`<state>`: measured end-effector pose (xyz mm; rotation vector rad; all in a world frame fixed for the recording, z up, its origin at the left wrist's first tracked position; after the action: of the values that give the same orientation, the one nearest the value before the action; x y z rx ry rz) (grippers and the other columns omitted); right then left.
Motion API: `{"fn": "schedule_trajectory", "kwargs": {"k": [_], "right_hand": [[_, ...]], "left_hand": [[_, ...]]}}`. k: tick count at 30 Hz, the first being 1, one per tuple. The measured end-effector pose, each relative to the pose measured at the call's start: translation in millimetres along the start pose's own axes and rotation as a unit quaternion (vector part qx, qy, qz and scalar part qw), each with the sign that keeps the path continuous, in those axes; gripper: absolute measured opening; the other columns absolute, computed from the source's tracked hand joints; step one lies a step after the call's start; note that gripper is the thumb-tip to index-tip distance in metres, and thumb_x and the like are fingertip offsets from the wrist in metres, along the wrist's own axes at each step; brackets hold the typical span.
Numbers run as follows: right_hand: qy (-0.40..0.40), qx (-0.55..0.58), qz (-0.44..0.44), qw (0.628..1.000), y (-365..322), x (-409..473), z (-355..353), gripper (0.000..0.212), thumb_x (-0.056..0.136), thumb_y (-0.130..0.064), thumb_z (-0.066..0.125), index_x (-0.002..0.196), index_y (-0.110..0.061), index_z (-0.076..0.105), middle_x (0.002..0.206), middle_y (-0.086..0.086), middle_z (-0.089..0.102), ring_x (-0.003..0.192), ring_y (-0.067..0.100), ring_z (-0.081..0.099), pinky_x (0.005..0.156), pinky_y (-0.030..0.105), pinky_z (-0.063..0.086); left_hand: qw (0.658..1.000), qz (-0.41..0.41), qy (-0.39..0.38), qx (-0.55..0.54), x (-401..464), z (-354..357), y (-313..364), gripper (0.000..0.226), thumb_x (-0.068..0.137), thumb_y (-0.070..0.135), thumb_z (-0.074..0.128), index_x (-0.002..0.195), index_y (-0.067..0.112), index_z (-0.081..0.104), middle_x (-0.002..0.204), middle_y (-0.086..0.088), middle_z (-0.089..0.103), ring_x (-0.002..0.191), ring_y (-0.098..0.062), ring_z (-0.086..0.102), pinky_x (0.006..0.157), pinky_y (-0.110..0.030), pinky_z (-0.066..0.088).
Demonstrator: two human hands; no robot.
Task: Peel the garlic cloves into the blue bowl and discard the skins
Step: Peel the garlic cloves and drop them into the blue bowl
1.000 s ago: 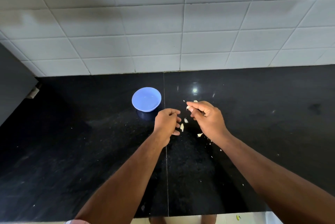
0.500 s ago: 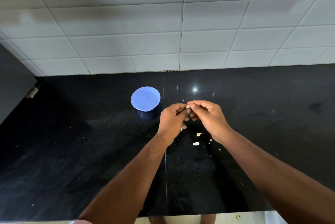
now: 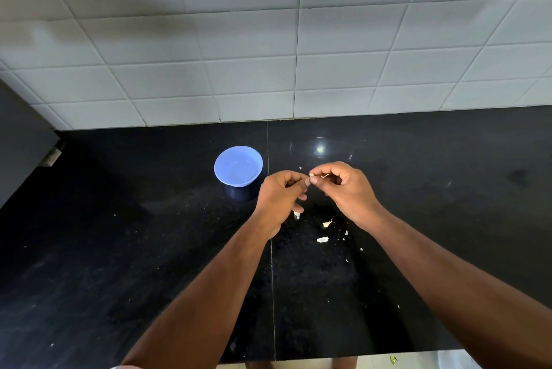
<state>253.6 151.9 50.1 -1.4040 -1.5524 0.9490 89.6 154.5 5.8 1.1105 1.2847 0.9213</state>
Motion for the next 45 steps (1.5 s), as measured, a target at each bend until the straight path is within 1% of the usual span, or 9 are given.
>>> {"fn": "schedule_trajectory", "kwargs": {"k": [4, 9, 17, 22, 30, 33, 37, 41, 45], "right_hand": [[0.026, -0.034, -0.02, 0.999, -6, 1, -2, 0.013, 0.094, -0.018, 0.078, 0.106, -0.023, 0.08, 0.091, -0.016, 0.076, 0.083, 0.0, 0.07, 0.078, 0.018, 0.053], [0.03, -0.112, -0.094, 0.989, -25, 2, -1, 0.017, 0.093, -0.016, 0.078, 0.109, -0.019, 0.08, 0.099, -0.012, 0.075, 0.095, 0.0, 0.07, 0.085, 0.017, 0.056], [0.032, -0.168, -0.138, 0.976, -35, 2, 4, 0.019, 0.094, -0.01, 0.076, 0.111, -0.016, 0.08, 0.099, -0.007, 0.074, 0.091, 0.004, 0.07, 0.083, 0.022, 0.058], [0.012, -0.156, -0.123, 0.98, -34, 3, 11, 0.02, 0.094, -0.007, 0.074, 0.11, -0.018, 0.081, 0.099, -0.008, 0.074, 0.093, 0.006, 0.071, 0.084, 0.026, 0.059], [0.019, -0.027, -0.056, 0.998, -21, 4, 15, 0.022, 0.095, -0.005, 0.072, 0.106, -0.021, 0.081, 0.096, -0.012, 0.074, 0.087, 0.008, 0.072, 0.078, 0.022, 0.058], [0.037, 0.076, -0.006, 0.996, -9, 3, 13, 0.017, 0.096, -0.01, 0.074, 0.109, -0.02, 0.08, 0.099, -0.004, 0.077, 0.089, 0.014, 0.074, 0.079, 0.033, 0.062], [0.065, 0.22, 0.038, 0.973, -4, 3, 7, 0.016, 0.101, -0.006, 0.066, 0.116, -0.007, 0.071, 0.11, 0.005, 0.078, 0.094, 0.023, 0.076, 0.072, 0.032, 0.061], [0.045, 0.207, 0.042, 0.976, -2, 4, 7, 0.015, 0.102, -0.005, 0.063, 0.116, -0.006, 0.067, 0.107, 0.008, 0.078, 0.092, 0.028, 0.076, 0.074, 0.036, 0.062], [0.051, 0.151, 0.031, 0.987, 0, 3, 5, 0.013, 0.097, -0.008, 0.073, 0.109, -0.013, 0.072, 0.095, 0.005, 0.077, 0.088, 0.027, 0.075, 0.08, 0.044, 0.064]], "left_hand": [[0.997, -0.011, 0.053, -0.052, -2, -8, 2, 0.015, 0.099, 0.027, 0.075, 0.11, 0.018, 0.072, 0.103, -0.004, 0.071, 0.091, -0.014, 0.069, 0.069, -0.035, 0.065], [0.996, -0.03, 0.042, -0.073, -3, -8, 1, 0.014, 0.097, 0.023, 0.077, 0.108, 0.014, 0.078, 0.106, -0.01, 0.072, 0.083, -0.011, 0.065, 0.06, -0.03, 0.061], [0.995, -0.039, 0.045, -0.084, 0, -7, 0, 0.01, 0.099, 0.02, 0.074, 0.104, 0.012, 0.08, 0.096, -0.01, 0.072, 0.073, -0.008, 0.065, 0.056, -0.03, 0.059], [0.998, -0.016, 0.064, -0.015, 2, -11, 4, 0.011, 0.103, 0.016, 0.068, 0.097, 0.015, 0.077, 0.085, -0.004, 0.066, 0.066, -0.008, 0.061, 0.06, -0.031, 0.061], [0.997, 0.012, 0.076, 0.027, 3, -13, 19, 0.016, 0.104, 0.013, 0.059, 0.091, 0.015, 0.068, 0.08, 0.005, 0.06, 0.067, -0.009, 0.057, 0.057, -0.028, 0.057], [0.996, -0.018, 0.087, 0.001, 5, -15, 11, 0.011, 0.104, 0.016, 0.06, 0.099, 0.011, 0.069, 0.082, 0.0, 0.059, 0.07, -0.012, 0.057, 0.058, -0.029, 0.057], [0.99, -0.088, 0.109, 0.018, 4, -25, -7, 0.014, 0.106, 0.019, 0.057, 0.111, 0.012, 0.067, 0.088, -0.002, 0.058, 0.078, -0.013, 0.058, 0.056, -0.026, 0.056], [0.989, -0.124, 0.059, 0.047, 1, -18, -18, 0.022, 0.105, 0.013, 0.048, 0.108, 0.015, 0.069, 0.101, -0.003, 0.063, 0.089, -0.016, 0.063, 0.062, -0.034, 0.064], [0.988, -0.076, 0.086, 0.105, -1, -20, -7, 0.005, 0.097, 0.022, 0.075, 0.093, 0.019, 0.074, 0.093, 0.003, 0.074, 0.084, -0.014, 0.068, 0.068, -0.04, 0.066]]}}
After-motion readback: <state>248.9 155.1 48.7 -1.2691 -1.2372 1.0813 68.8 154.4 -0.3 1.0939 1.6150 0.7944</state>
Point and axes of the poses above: each hand's wrist, its own x-axis towards the middle knuckle, its own z-axis out of the palm, y = z × x, the point moved 10 cm from there along x, towards the middle knuckle
